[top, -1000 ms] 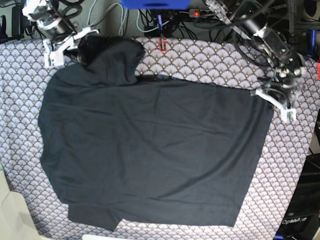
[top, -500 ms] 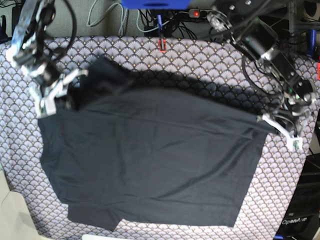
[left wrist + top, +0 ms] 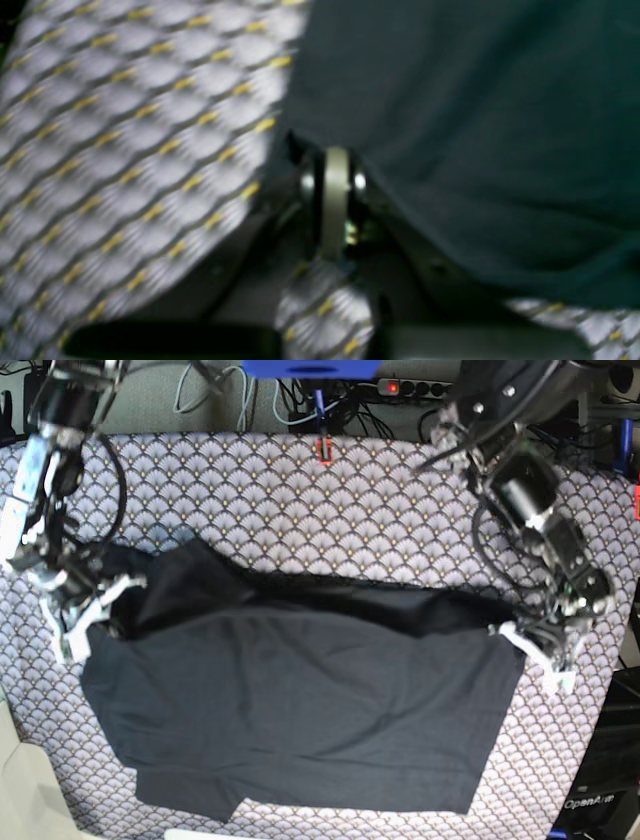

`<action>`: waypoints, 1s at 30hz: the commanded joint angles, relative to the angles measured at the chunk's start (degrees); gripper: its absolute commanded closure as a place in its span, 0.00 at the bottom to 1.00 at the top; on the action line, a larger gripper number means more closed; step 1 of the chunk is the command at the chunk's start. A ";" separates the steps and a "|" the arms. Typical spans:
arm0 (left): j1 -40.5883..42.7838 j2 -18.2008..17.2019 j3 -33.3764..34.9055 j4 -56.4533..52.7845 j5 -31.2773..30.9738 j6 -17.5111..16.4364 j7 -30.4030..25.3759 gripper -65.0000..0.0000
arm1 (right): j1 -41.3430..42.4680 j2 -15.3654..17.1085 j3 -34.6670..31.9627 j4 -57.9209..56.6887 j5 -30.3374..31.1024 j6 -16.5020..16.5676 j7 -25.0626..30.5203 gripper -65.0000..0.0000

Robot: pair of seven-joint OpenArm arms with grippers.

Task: Fold the T-shirt properly
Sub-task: 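Lift the shoulders and pull both grippers toward the hem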

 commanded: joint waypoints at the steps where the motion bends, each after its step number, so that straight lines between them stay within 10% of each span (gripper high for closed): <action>1: -2.83 -1.11 0.18 -0.09 -0.86 0.12 -1.48 1.00 | 2.67 1.32 0.23 -0.85 0.72 0.10 1.49 1.00; 30: -7.05 -4.01 4.40 -3.96 -2.44 0.12 -5.88 1.00 | 32.12 6.16 -26.14 -40.33 0.72 0.10 15.64 1.00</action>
